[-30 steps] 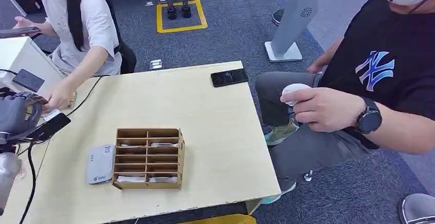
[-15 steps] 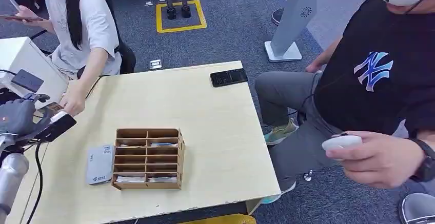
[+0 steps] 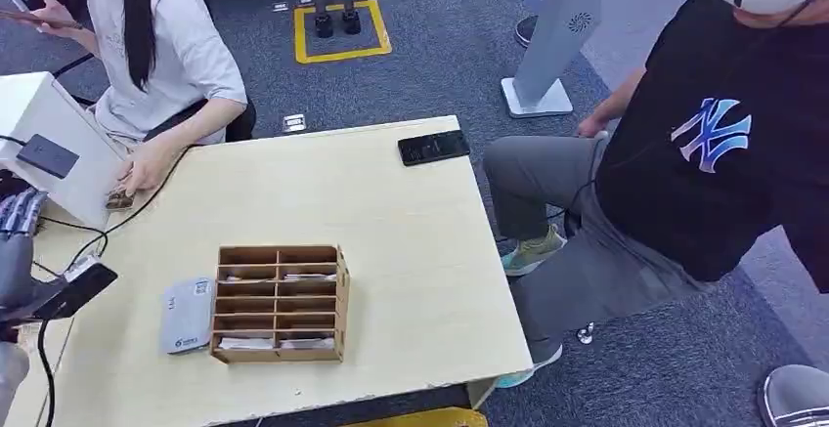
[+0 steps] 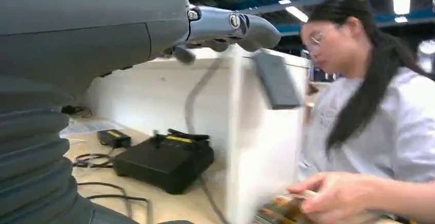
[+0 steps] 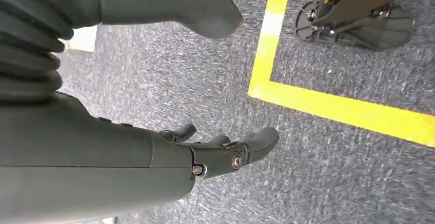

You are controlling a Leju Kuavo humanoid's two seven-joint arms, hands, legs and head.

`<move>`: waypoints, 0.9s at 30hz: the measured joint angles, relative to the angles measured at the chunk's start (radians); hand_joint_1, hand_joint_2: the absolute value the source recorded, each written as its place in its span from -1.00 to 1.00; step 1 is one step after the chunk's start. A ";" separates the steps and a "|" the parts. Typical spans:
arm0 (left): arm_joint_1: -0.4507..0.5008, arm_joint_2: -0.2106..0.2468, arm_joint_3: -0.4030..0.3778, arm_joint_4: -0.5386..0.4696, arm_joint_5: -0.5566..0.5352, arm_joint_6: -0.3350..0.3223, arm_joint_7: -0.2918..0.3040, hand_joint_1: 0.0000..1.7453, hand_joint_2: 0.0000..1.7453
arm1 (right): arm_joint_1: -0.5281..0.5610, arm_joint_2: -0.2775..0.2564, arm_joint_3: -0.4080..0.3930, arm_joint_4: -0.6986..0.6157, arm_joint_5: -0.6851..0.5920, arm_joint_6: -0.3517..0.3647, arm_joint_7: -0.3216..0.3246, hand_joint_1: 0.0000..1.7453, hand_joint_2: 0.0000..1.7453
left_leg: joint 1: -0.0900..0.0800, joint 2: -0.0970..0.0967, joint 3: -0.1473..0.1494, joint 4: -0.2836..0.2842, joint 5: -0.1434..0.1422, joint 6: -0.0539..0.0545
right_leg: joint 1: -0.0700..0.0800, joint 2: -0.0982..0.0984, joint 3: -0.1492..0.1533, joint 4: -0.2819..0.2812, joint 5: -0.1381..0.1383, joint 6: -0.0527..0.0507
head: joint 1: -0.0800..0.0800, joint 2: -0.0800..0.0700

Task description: Pass the card to the sensor for recognition and then transmit it.

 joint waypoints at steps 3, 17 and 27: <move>0.114 0.033 0.124 -0.053 0.061 0.018 -0.037 -1.00 1.00 | 0.004 0.000 0.000 0.001 -0.019 -0.006 0.002 -1.00 1.00 | 0.000 0.000 0.000 -0.001 -0.001 -0.001 | 0.000 0.001 0.000 0.000 -0.002 -0.001 | 0.000 0.000; 0.399 0.076 1.064 -0.055 0.067 0.044 -0.084 -1.00 1.00 | 0.014 -0.001 -0.001 0.006 -0.105 -0.037 0.002 -1.00 1.00 | 0.002 -0.003 -0.001 -0.002 -0.005 -0.003 | 0.002 -0.004 0.001 0.000 -0.008 -0.003 | 0.000 0.000; 0.376 -0.036 1.413 0.374 -0.131 0.184 0.395 -1.00 1.00 | 0.004 -0.004 -0.001 0.008 -0.146 -0.051 -0.025 -1.00 1.00 | 0.001 -0.013 0.002 -0.001 -0.006 -0.001 | 0.001 -0.015 0.008 -0.002 -0.010 -0.002 | 0.003 0.000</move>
